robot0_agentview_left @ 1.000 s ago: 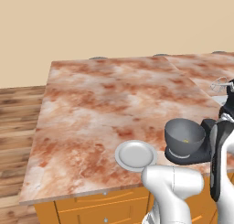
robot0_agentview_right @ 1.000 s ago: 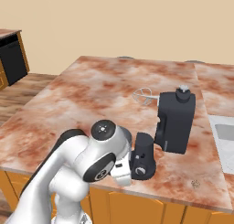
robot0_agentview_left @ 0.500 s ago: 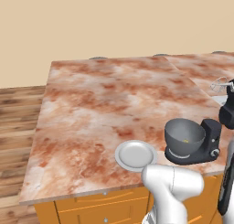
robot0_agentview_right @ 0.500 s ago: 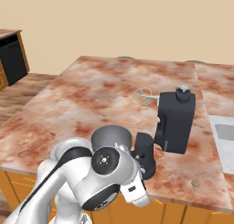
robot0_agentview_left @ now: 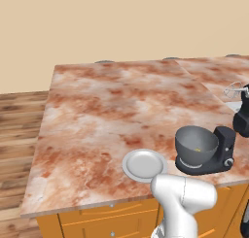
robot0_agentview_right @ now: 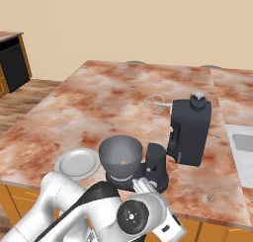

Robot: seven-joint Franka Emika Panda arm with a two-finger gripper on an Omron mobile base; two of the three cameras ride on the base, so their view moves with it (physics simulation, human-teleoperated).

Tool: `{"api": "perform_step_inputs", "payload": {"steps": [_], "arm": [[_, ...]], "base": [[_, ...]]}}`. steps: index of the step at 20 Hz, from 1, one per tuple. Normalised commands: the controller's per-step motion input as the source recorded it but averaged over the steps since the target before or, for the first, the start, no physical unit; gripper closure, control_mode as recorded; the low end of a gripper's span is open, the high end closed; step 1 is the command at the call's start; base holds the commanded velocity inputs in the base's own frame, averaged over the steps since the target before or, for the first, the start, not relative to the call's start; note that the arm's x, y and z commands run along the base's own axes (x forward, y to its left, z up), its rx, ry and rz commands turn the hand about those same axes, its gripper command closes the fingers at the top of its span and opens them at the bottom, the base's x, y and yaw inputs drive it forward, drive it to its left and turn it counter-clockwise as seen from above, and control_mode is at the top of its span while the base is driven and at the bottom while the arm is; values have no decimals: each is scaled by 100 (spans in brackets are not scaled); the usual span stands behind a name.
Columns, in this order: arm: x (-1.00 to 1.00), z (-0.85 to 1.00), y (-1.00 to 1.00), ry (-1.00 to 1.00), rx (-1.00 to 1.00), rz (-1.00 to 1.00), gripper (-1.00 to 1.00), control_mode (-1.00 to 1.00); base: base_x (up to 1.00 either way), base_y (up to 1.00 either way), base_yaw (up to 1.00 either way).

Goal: Add butter and sugar cubes to the stand mixer bowl and then turn on the stand mixer to begin making frosting.

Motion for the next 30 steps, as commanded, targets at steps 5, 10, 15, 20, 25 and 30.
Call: {"api": "perform_step_inputs", "payload": {"steps": [5,10,15,20,25,30], "arm": [[0,-1,-42,-13,-22,33,-100,-100],[0,2,-31,-5,-31,29,-100,-100],[5,5,-23,0,-35,26,-100,-100],[28,-1,-14,0,-30,22,-100,-100],[51,-16,-12,1,-22,17,-100,-100],[28,-33,-28,4,-10,1,-100,-100]], "base": [[0,0,0],[0,0,0],[0,0,0],[0,0,0],[0,0,0],[0,0,0]]}}
